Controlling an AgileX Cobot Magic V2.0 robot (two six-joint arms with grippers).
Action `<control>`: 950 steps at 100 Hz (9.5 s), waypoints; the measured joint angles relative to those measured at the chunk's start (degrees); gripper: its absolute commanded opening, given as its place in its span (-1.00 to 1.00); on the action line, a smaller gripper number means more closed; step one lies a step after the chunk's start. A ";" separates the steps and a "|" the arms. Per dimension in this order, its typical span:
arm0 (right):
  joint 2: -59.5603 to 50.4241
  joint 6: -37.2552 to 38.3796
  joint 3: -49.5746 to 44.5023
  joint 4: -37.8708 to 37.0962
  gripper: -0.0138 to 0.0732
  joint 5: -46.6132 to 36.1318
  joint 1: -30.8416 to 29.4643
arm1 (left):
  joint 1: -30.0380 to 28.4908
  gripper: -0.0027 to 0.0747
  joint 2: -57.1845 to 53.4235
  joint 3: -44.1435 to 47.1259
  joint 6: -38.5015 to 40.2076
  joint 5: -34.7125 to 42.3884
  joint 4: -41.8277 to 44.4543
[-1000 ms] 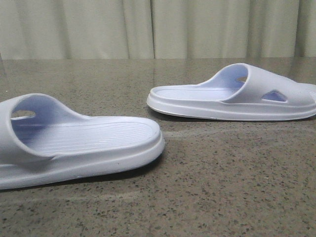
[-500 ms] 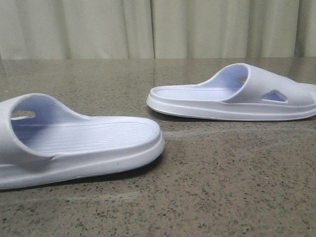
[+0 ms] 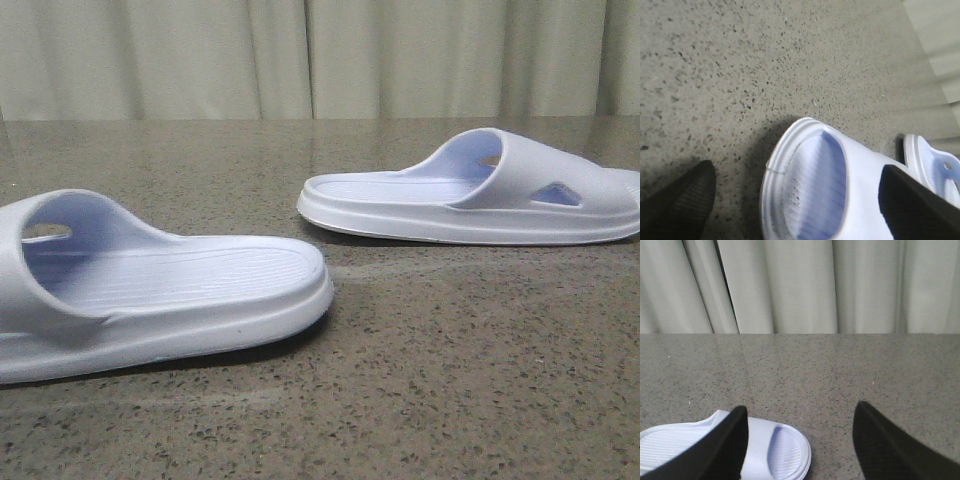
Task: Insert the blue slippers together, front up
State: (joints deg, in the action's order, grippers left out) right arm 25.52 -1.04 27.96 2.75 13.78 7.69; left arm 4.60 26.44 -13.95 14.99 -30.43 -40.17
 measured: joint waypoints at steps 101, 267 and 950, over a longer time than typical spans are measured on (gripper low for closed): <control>0.00 0.00 0.00 0.20 0.22 -0.85 0.00 | -0.09 0.59 7.65 -0.44 0.00 1.11 -12.05; 0.00 0.00 0.00 0.20 0.22 -1.99 0.00 | -0.09 -0.89 10.60 -0.32 -7.14 -1.12 -21.42; 14.75 15.52 8.19 31.55 -0.93 8.74 4.10 | -0.09 -0.89 5.20 -0.19 -33.05 -7.94 -55.78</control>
State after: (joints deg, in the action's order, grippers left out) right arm 40.28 14.48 36.15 34.29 22.52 11.80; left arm 4.51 31.64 -14.14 -18.07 -38.38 -95.95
